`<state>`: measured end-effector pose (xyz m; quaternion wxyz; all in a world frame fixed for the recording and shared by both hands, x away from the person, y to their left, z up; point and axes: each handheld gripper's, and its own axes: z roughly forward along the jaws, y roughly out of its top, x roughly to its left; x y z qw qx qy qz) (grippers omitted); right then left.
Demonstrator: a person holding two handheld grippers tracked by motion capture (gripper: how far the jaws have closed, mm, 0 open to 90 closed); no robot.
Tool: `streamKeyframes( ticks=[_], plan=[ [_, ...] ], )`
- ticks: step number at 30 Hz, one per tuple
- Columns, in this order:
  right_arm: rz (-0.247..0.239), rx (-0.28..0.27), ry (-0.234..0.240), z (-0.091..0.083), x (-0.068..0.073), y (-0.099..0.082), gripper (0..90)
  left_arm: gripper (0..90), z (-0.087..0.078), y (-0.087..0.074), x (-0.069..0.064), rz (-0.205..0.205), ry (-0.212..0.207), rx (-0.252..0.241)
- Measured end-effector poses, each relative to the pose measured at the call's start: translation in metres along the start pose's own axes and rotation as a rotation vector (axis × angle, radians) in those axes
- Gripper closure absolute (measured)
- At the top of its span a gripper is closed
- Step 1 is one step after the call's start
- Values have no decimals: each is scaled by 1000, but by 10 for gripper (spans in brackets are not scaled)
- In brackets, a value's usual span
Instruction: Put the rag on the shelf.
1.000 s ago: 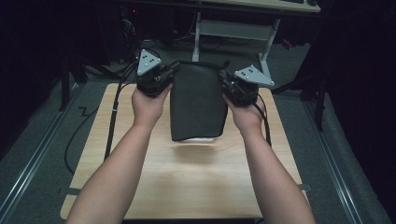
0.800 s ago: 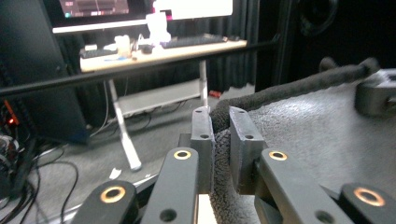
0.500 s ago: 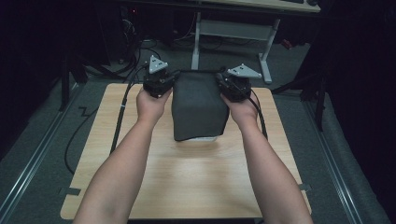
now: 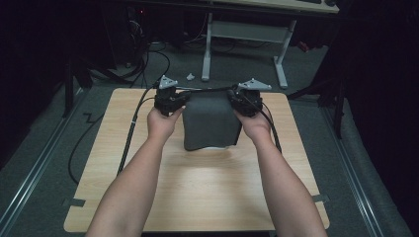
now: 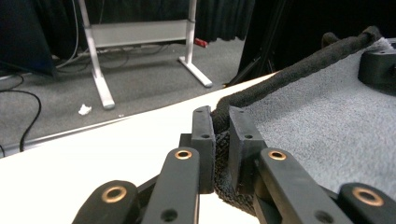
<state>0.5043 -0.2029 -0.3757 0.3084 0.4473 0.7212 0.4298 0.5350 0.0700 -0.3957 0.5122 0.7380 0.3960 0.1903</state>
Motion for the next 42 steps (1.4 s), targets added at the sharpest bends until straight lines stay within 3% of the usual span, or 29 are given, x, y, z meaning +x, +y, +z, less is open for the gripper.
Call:
streamKeyframes(
  ticks=[2,10,21,25,30,42],
  plan=[
    [29,4,8,2,-1,-3,769,822,2,-2,0,-3,-1,9],
    [49,27,44,6,-5,-16,766,822,8,-16,4,-24,-22,45],
    [154,22,99,9,-19,-31,765,822,16,-34,7,-42,-42,83],
    [182,28,110,11,-23,-40,783,822,19,-41,7,-67,-54,93],
    [150,43,114,13,-21,-47,814,824,22,-47,8,-83,-64,113],
    [189,73,129,19,-21,-59,812,823,24,-58,13,-130,-89,125]
  ],
)
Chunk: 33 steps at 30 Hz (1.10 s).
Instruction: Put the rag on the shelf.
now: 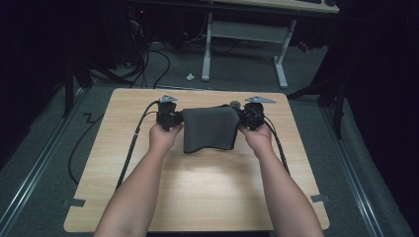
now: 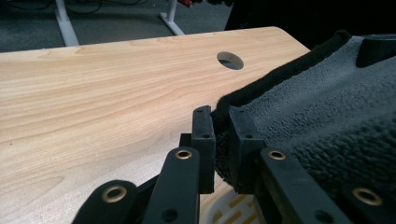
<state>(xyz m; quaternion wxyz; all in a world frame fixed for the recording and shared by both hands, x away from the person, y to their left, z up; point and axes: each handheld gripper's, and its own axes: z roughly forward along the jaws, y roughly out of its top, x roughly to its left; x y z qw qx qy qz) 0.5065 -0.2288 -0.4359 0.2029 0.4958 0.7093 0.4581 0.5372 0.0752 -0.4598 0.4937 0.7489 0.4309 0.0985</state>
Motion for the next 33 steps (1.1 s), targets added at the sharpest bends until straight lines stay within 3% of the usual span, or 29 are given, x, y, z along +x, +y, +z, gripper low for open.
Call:
streamKeyframes(
  ticks=[17,21,24,26,33],
  plan=[
    [60,2,16,2,-2,-4,778,819,-2,-7,2,-24,-23,11],
    [38,2,-15,0,-5,-2,679,783,-5,-5,1,-21,-13,8],
    [16,-3,-43,-3,-7,0,650,698,-8,-3,1,-19,27,4],
    [9,-8,-53,-6,-8,2,622,686,-10,-2,2,-15,33,4],
    [-19,-18,-75,-11,-5,6,616,685,-15,-2,1,-3,47,-5]
  ],
)
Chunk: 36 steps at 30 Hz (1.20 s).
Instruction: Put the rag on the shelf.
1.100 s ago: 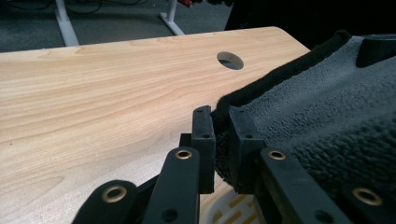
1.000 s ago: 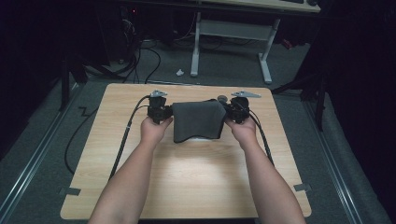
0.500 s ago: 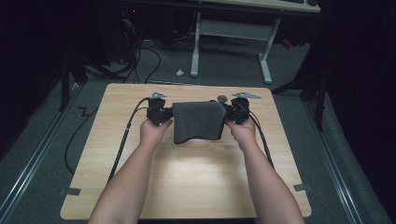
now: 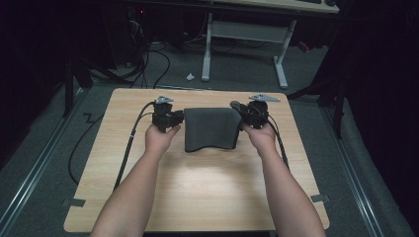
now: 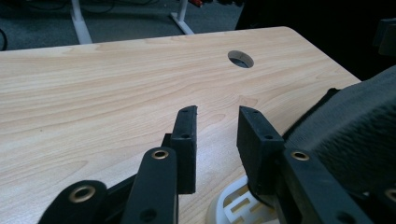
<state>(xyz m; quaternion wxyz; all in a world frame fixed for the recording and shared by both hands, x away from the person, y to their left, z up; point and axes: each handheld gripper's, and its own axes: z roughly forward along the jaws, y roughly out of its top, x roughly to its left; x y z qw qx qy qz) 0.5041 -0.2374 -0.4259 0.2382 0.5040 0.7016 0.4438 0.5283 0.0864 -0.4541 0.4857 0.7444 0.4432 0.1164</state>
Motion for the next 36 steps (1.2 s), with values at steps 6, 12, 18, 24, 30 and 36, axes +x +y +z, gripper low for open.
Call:
streamKeyframes(
  ticks=[6,12,18,24,30,36],
  plan=[
    [-17,-1,-21,-4,-2,1,605,668,-8,0,3,-2,13,-27],
    [-49,-12,-47,-13,1,2,601,643,-20,0,7,0,27,-47],
    [-42,-36,-59,-26,2,0,591,613,-32,-4,9,17,55,-49],
    [-61,-42,-80,-41,1,-8,549,584,-48,-15,12,32,67,-75],
    [-103,-51,-111,-54,5,-23,498,545,-63,-42,16,52,83,-80],
    [-124,-17,-132,-64,7,-38,458,523,-74,-63,13,79,82,-75]
  ],
)
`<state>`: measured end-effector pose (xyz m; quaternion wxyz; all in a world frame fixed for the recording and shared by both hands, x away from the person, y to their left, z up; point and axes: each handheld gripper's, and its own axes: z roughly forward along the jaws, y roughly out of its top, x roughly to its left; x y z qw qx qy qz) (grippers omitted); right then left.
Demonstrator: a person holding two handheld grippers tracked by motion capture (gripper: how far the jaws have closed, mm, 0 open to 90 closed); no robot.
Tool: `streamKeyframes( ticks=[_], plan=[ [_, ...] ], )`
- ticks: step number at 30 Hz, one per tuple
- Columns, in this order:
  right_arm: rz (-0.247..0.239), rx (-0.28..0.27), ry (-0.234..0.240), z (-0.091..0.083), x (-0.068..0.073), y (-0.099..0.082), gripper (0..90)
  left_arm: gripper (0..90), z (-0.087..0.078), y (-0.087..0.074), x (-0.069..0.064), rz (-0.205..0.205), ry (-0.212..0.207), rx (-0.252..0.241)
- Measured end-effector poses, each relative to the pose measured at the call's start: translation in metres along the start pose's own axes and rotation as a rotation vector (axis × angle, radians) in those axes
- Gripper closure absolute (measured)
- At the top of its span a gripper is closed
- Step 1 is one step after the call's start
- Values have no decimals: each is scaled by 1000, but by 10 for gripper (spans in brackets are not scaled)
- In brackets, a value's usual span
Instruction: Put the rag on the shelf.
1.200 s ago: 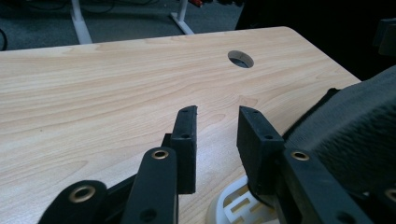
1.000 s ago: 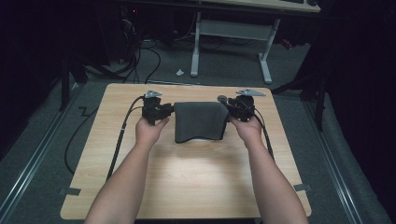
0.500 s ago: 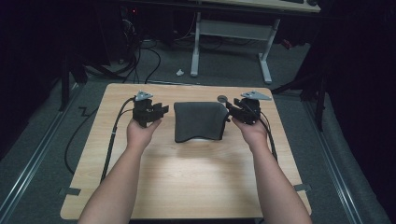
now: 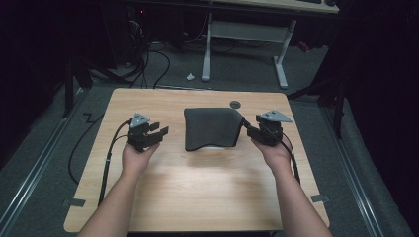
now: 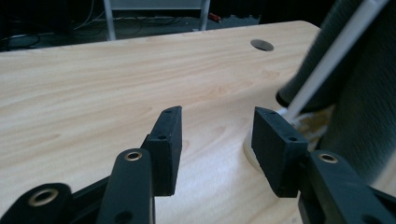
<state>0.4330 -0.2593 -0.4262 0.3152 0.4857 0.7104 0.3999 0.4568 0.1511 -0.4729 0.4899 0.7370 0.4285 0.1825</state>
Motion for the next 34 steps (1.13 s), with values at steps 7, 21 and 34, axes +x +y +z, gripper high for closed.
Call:
streamKeyframes(
  ticks=[7,21,34],
  plan=[
    [-46,27,-30,-16,11,-24,449,497,-19,-23,-11,1,-23,11],
    [-34,38,59,-67,58,-103,466,450,-91,-105,-59,33,-87,121],
    [-52,99,1,-84,70,-147,477,446,-92,-117,-75,96,-117,168]
  ],
)
